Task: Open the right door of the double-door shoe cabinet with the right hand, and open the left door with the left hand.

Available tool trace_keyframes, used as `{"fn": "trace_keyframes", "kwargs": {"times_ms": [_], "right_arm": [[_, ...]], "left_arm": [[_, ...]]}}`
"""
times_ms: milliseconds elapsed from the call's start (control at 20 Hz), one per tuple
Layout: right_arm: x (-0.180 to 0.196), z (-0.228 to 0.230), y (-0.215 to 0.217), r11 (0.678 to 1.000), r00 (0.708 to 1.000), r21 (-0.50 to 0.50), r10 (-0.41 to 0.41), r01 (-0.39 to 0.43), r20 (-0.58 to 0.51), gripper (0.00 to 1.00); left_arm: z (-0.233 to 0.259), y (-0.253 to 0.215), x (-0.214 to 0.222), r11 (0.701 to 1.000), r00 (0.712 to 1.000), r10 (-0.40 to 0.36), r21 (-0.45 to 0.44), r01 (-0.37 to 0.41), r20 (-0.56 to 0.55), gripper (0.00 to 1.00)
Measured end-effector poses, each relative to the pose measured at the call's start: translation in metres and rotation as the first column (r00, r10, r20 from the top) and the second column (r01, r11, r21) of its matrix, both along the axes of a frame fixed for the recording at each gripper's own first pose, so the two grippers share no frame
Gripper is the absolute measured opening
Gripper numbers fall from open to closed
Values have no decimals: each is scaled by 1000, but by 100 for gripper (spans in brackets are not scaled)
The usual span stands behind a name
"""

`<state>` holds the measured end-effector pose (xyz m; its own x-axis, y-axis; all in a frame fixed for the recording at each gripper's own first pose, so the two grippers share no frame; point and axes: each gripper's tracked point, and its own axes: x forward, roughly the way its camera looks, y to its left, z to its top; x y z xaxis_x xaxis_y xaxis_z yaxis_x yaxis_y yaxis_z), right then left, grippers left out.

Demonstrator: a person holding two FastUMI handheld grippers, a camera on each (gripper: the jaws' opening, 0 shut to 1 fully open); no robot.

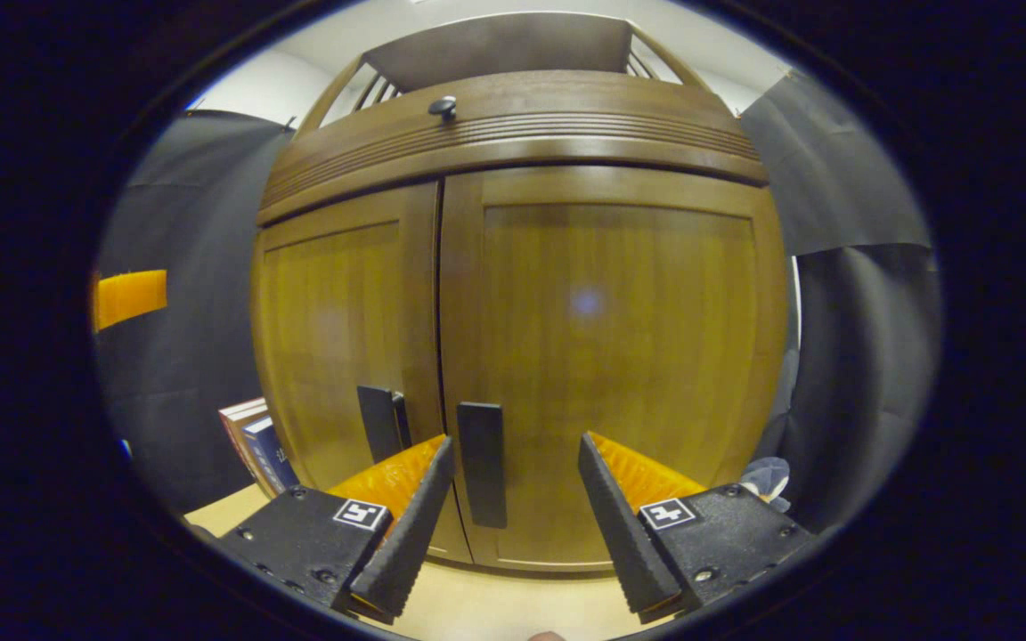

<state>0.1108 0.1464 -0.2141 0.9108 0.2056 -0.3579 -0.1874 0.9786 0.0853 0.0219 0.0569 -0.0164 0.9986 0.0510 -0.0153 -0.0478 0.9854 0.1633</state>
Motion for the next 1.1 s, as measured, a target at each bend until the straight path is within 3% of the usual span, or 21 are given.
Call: {"fn": "trace_keyframes", "kwargs": {"times_ms": [200,600,850,950,1000,1100], "right_arm": [[14,-20,9,1000,999,-15,-25,25,-38,80],[29,-48,24,997,985,64,-34,45,-168,60],[29,-48,29,998,985,62,-20,31,-170,40],[29,-49,31,997,985,72,-8,21,-172,38],[29,-49,32,997,985,74,-4,17,-173,37],[30,-50,31,999,986,54,0,9,-167,34]], "left_arm": [[-8,7,2,1000,1000,12,-10,-12,-13,95],[-8,15,0,999,999,44,-7,-44,-7,95],[-8,17,-7,998,998,62,1,-62,-6,95],[-6,21,-12,997,997,79,20,-79,-4,100],[-6,23,-15,996,996,88,19,-88,-2,95],[-5,25,-20,994,995,104,13,-104,3,96]]}}
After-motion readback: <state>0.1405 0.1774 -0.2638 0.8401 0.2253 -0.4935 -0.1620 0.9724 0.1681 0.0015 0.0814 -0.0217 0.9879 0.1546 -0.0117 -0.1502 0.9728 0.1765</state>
